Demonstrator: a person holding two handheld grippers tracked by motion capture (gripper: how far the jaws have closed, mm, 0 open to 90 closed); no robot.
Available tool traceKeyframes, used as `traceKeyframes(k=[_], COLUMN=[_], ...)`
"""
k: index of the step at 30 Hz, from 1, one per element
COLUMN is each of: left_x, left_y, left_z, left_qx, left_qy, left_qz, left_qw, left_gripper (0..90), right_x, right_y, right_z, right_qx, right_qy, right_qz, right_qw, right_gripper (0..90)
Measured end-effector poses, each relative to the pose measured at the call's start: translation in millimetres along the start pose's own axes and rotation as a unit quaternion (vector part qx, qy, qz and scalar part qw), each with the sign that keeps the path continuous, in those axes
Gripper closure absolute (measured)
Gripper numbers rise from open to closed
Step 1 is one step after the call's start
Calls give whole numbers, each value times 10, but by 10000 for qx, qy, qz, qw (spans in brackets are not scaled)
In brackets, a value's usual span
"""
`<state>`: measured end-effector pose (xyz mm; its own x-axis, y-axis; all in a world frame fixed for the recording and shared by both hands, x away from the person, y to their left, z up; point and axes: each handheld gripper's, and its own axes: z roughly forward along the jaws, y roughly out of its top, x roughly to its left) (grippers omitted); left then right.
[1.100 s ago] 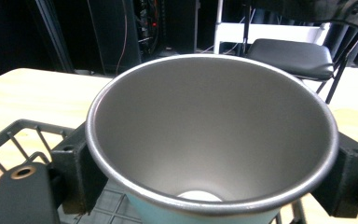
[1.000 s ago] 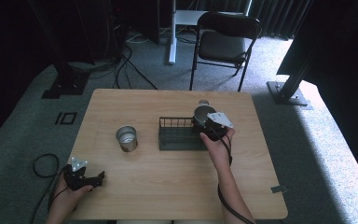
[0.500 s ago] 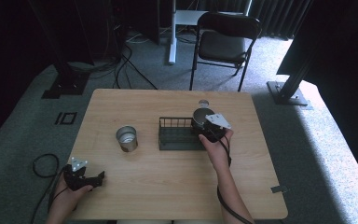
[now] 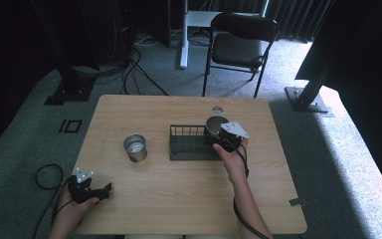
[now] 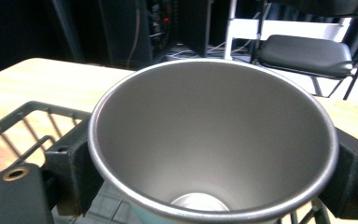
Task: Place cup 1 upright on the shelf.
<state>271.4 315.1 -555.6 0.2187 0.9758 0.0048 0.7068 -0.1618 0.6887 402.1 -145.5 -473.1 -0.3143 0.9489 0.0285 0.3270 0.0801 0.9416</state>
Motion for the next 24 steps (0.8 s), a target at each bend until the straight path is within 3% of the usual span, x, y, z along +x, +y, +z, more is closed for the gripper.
traceKeyframes(k=[24], left_x=[0], left_y=[0], left_z=[0], left_qx=[-1], left_qy=[0], left_qz=[-1], left_qw=[10000], left_gripper=[24], right_x=[-13], right_y=[-41], right_z=[-302], right_qx=[-55], right_qy=[153], right_qz=[-157], right_qw=[9997], right_gripper=[108])
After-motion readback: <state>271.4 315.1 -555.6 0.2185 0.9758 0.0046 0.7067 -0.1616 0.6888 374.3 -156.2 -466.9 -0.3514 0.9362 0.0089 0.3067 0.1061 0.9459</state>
